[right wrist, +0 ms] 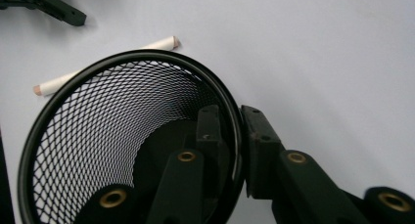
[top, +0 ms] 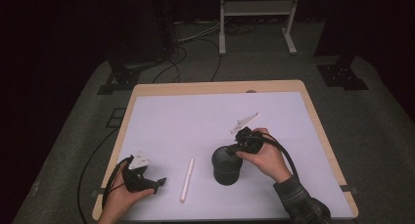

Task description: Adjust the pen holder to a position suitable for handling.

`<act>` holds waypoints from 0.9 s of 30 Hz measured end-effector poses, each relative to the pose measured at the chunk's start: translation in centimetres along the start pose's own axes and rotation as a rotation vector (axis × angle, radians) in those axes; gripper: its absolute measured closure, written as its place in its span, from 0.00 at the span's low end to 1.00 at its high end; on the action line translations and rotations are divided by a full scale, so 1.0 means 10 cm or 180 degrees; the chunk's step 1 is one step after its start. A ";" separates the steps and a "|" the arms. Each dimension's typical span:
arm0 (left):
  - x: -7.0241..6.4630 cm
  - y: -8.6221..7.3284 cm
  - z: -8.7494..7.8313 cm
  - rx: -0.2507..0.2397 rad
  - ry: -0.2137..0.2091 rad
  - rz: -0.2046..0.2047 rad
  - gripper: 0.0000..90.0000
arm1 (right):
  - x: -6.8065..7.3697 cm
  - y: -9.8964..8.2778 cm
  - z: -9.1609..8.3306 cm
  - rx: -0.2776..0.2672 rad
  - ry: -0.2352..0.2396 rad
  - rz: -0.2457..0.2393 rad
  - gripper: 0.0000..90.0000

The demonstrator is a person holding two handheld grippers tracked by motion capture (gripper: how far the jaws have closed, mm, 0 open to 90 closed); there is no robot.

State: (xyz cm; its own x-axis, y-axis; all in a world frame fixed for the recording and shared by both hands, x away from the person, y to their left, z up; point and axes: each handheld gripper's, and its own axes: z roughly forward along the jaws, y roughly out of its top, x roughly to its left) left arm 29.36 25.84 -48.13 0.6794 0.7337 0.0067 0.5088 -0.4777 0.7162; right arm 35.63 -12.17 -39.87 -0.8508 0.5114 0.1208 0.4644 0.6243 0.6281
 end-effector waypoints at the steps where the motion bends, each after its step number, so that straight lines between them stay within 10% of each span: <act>1: 0.00 0.00 0.00 0.0002 0.0000 0.0001 0.00 | 0.00 0.00 -0.01 -0.0020 0.0008 0.0002 0.83; 27: 0.00 0.00 -0.01 0.0022 -0.0003 0.0014 0.00 | -0.07 -0.19 -0.50 -0.0512 -0.0186 0.0120 0.42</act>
State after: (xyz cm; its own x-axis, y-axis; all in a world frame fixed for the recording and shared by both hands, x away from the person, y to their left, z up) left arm 29.36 25.88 -48.08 0.6821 0.7312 0.0092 0.5096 -0.4843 0.7112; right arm 34.17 -16.67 -37.27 -0.8156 0.5690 0.1048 0.4465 0.5038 0.7394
